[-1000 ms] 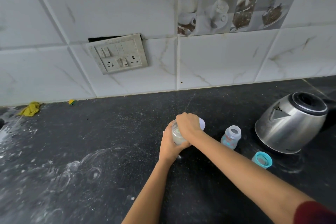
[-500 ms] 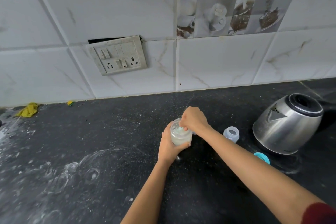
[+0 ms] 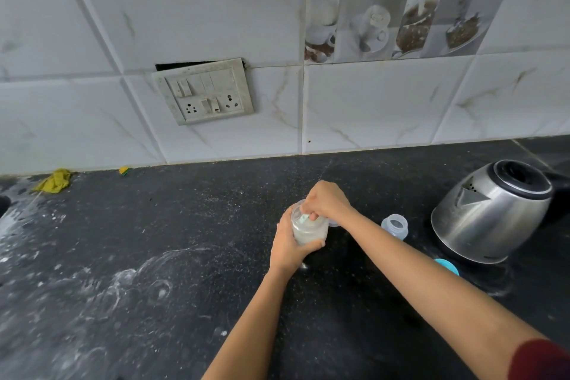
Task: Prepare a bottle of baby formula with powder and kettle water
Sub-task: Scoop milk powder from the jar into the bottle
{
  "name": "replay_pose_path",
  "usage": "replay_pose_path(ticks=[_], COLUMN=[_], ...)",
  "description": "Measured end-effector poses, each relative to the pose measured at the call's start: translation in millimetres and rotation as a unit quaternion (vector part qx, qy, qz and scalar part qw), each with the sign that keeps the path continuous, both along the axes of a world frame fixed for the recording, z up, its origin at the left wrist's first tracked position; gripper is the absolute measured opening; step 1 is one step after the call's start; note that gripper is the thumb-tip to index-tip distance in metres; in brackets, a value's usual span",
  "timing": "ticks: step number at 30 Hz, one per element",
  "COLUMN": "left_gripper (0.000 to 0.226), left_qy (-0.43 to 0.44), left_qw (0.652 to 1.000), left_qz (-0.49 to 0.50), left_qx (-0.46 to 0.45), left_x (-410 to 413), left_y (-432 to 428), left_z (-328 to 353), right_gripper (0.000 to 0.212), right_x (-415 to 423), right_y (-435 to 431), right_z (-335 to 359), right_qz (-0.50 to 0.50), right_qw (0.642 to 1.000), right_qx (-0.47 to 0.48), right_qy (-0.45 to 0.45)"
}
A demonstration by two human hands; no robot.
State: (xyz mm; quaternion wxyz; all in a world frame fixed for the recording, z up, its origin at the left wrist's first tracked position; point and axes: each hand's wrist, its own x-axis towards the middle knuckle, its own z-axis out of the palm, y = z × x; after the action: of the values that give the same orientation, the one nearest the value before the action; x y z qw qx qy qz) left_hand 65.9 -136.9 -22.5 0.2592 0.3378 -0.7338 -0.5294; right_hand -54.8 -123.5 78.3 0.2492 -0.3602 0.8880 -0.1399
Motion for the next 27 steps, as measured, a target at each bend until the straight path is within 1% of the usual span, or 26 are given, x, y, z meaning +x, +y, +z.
replay_pose_path(ticks=[1, 2, 4, 7, 9, 10, 12, 14, 18, 20, 23, 27], left_gripper=[0.091, 0.090, 0.087, 0.086, 0.087, 0.088, 0.089, 0.087, 0.082, 0.079, 0.082, 0.083], left_qy=[0.001, 0.004, 0.012, 0.016, 0.009, 0.004, -0.010, -0.017, -0.012, -0.007, 0.003, 0.003], left_qw=[1.000, 1.000, 1.000, 1.000, 1.000, 1.000, 1.000, 1.000, 1.000, 1.000, 1.000, 1.000], left_qz=[0.000, 0.001, -0.001, -0.004, -0.005, -0.005, -0.001, 0.000, 0.000, -0.001, -0.002, -0.004], left_qx=[-0.004, -0.007, -0.010, -0.004, 0.001, 0.003, 0.007, 0.012, 0.010, 0.005, 0.000, 0.001], left_x=[0, 0, -1, 0, 0, 1, 1, 1, 2, 2, 2, 2], left_y=[0, 0, 1, 1, 1, 1, 1, 1, 2, 3, 3, 3], left_z=[1, 2, 4, 5, 5, 5, 6, 6, 9, 11, 12, 11], right_gripper=[0.009, 0.013, 0.022, 0.014, 0.005, 0.006, 0.014, 0.019, 0.026, 0.024, 0.018, 0.012], right_x=[-4, -8, -10, -5, 0, 2, 3, 3, -4, -10, -18, -13], right_y=[0, 1, 4, 3, 2, 1, -2, -1, -1, 0, 4, 5], right_z=[2, 3, 5, 1, 0, -1, -2, 0, 7, 12, 14, 4], right_qz=[-0.018, -0.030, -0.045, -0.038, -0.014, -0.003, 0.008, 0.013, -0.031, -0.054, -0.066, -0.027], right_qw=[1.000, 0.999, 0.999, 0.999, 1.000, 1.000, 0.999, 0.997, 0.992, 0.991, 0.992, 0.998], right_qx=[-0.013, -0.022, -0.028, -0.039, -0.016, -0.010, -0.022, -0.028, -0.061, -0.058, -0.057, -0.064], right_qy=[-0.017, -0.024, -0.013, -0.006, -0.002, -0.007, -0.045, -0.069, -0.104, -0.112, -0.085, -0.011])
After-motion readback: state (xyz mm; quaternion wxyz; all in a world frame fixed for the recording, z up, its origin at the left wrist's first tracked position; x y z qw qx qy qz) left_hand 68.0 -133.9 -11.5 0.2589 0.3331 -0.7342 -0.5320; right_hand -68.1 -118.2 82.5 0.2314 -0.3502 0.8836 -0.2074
